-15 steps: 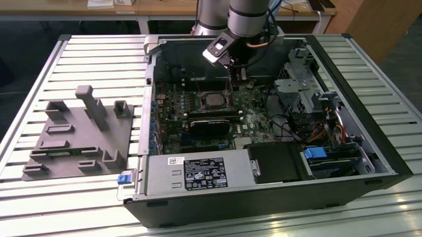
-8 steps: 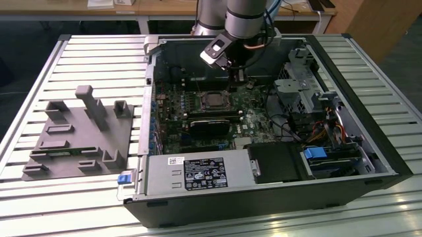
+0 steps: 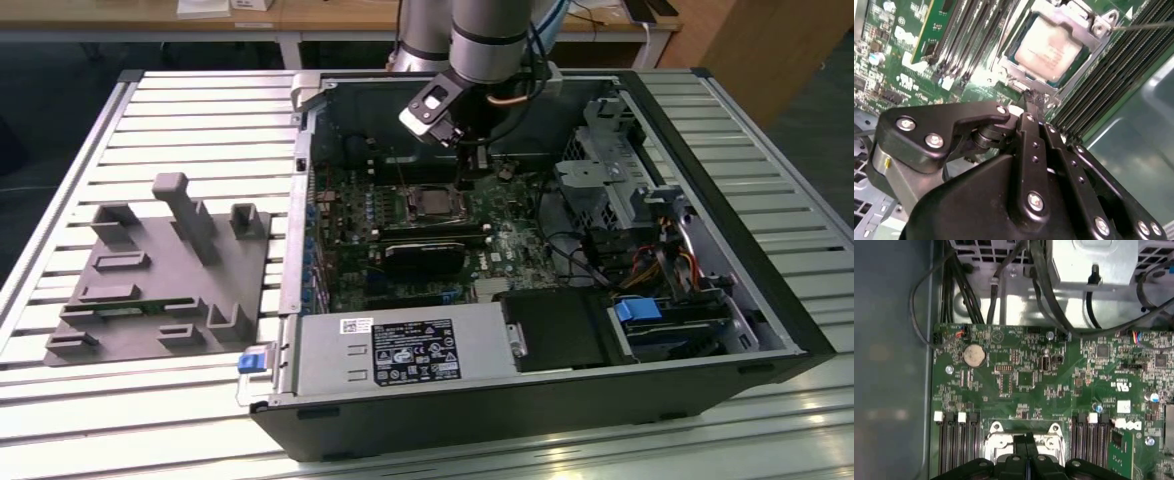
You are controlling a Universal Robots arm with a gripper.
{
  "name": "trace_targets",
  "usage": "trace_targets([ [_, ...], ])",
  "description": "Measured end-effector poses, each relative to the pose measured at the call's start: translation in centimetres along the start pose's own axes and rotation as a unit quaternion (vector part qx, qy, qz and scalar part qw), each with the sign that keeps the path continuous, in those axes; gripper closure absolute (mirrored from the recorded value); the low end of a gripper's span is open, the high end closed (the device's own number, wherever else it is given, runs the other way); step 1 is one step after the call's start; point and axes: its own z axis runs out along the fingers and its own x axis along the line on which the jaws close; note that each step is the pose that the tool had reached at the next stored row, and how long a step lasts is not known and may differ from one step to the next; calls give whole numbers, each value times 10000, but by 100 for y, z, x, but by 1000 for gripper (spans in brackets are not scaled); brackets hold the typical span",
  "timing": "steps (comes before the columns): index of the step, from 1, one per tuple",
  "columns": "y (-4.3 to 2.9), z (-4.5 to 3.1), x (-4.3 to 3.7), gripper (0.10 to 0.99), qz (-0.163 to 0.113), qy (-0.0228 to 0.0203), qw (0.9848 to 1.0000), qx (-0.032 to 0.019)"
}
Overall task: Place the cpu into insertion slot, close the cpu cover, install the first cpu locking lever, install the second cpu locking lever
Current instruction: 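Close the cpu cover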
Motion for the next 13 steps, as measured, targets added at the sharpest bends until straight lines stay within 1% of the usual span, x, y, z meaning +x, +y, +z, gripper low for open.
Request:
trace_targets([
  [4, -60, 3, 1, 980, 0, 1, 10000, -1],
  [11, -245, 43, 3, 980, 0, 1, 10000, -1],
  [13, -275, 62, 4, 980, 0, 0, 10000, 0],
])
